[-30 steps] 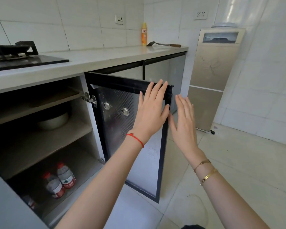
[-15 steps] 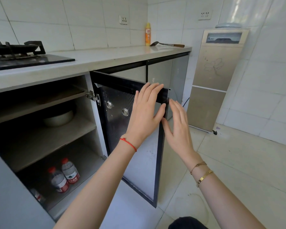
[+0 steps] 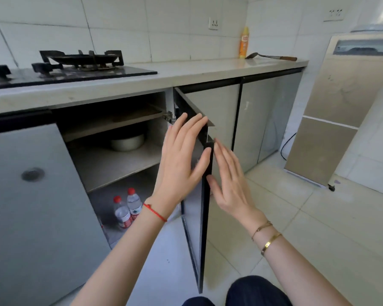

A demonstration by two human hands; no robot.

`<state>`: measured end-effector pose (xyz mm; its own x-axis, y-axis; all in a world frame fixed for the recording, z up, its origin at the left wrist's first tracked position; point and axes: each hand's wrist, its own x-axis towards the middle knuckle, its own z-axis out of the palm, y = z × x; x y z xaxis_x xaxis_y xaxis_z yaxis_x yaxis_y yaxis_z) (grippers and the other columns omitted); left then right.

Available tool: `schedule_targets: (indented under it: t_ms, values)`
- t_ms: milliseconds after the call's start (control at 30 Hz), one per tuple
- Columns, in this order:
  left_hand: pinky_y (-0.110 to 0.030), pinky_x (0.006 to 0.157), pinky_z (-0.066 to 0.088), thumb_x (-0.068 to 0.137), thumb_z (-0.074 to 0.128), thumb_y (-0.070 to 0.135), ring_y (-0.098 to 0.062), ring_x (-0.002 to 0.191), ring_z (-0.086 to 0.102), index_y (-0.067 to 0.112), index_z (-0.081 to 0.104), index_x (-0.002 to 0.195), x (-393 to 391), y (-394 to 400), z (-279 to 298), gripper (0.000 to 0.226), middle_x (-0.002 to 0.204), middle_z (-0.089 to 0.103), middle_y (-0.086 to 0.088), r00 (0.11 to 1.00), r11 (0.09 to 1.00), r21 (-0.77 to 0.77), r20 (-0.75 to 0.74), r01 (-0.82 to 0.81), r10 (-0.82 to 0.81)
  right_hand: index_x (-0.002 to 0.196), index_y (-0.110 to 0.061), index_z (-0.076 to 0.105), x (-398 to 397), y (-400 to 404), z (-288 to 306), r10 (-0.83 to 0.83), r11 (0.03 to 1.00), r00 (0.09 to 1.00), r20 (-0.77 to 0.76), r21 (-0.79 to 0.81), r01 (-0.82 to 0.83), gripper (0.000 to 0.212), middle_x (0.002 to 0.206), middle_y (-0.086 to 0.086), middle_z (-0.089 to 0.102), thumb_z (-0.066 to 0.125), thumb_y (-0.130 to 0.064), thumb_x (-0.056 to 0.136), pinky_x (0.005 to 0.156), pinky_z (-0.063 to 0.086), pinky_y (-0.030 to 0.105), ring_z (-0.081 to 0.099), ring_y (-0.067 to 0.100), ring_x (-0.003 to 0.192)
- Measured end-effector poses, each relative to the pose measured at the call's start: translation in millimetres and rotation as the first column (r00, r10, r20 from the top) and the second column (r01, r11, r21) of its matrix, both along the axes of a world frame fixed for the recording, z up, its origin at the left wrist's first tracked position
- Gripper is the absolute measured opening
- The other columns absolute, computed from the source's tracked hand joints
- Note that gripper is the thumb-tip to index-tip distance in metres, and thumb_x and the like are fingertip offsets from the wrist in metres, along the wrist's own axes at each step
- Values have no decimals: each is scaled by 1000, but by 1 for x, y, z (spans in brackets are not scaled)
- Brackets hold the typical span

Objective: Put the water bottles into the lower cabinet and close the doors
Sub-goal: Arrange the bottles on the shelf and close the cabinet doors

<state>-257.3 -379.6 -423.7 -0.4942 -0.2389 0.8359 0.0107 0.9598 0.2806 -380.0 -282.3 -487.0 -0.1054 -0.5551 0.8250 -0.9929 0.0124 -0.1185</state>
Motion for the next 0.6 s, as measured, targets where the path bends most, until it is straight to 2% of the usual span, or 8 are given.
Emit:
schedule_targets:
  t_ms: [167,300,433,533,600]
  values:
    - [-49,119,25,97,52,22,-17,150,19,15,32,150,49,-21,-10,57,158,29,-1,987,987,19,18,-158,157,150,-4,16,38,-43,-3,156,987,988,-1,-28,-156,62,159,9,16,46,-22,99,121,19,40,16,28,149]
    - [-35,120,25,96,53,16,-16,146,27,12,31,150,80,-34,-18,58,156,32,-4,966,963,87,-30,-255,258,150,-2,22,70,-76,1,237,972,971,26,7,-237,60,160,13,17,44,-28,101,119,25,49,14,30,149]
    - [-22,114,29,97,51,11,-14,133,39,19,28,152,106,-50,-28,60,146,38,1,942,920,223,-24,-322,335,152,-6,18,94,-108,7,264,963,963,54,48,-267,63,162,7,13,44,-30,101,121,20,46,8,25,150]
    - [-36,104,45,97,47,11,-15,119,50,24,27,152,121,-67,-40,60,134,44,5,948,899,318,2,-303,319,154,-12,10,105,-131,11,255,963,964,72,76,-260,66,163,2,6,44,-31,101,123,10,39,3,21,151]
    - [-39,98,49,97,45,9,-10,110,54,25,27,152,127,-76,-49,60,125,49,8,944,873,371,35,-318,329,154,-15,6,111,-146,20,239,966,967,87,80,-245,67,163,1,3,44,-30,101,123,7,36,0,20,151]
